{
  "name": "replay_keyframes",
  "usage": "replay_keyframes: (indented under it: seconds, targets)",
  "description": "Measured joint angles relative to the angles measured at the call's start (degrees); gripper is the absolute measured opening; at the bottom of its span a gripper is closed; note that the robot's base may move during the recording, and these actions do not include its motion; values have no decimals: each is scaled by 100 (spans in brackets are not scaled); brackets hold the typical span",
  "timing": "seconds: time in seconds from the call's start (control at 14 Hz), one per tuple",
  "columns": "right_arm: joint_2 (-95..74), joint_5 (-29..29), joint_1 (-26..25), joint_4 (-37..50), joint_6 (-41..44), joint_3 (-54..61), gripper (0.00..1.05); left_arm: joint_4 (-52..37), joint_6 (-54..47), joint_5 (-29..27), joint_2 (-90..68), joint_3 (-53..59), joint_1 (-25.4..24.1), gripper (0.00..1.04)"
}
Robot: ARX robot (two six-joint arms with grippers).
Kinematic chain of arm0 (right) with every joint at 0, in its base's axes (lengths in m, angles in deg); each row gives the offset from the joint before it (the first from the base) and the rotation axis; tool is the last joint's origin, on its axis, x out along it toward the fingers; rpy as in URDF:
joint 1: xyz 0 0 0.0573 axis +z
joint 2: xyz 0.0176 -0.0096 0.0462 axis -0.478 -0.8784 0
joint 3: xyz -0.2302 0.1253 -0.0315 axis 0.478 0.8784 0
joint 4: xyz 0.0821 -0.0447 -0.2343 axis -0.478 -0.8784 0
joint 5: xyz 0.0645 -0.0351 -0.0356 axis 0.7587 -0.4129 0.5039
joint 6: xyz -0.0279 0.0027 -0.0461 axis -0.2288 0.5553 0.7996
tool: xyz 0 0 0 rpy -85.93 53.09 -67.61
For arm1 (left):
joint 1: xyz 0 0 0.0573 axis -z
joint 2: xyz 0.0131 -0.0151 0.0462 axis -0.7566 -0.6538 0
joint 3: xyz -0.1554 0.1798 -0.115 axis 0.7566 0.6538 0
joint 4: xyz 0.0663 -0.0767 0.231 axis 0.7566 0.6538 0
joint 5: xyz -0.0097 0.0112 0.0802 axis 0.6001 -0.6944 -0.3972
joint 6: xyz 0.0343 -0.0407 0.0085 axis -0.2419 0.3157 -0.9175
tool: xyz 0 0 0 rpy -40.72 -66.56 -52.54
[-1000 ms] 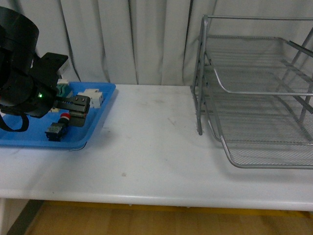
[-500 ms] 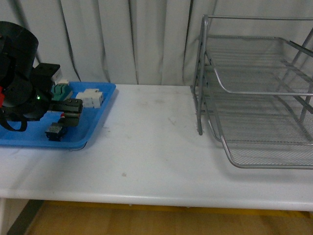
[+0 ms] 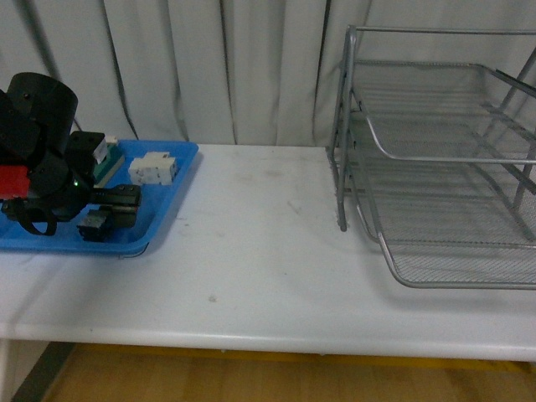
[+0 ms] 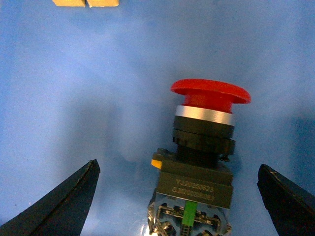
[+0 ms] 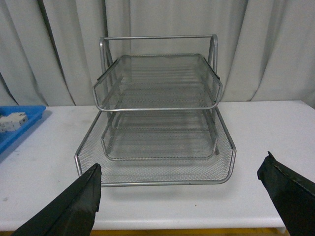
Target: Place button on rack with both arms
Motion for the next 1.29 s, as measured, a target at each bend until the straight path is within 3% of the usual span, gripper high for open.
replay_keyframes:
  seconds: [0.21, 0.57, 0.64, 0.93, 1.29]
  targets:
    - [0, 0, 0, -2, 0, 0, 98, 52, 28, 48, -146, -125, -13, 94]
    - [0, 0, 0, 0, 0, 0, 98, -76, 22, 175, -201, -131, 33, 42]
    - [0, 0, 0, -2, 0, 0, 98, -199, 28, 205, -192, -81, 33, 38]
    - [0, 0, 0, 0, 0, 0, 98, -1187, 68, 433, 1342, 1272, 94, 38]
    - [0, 0, 0, -2, 0, 0, 98, -1987, 435, 785, 4601, 4496, 354, 37]
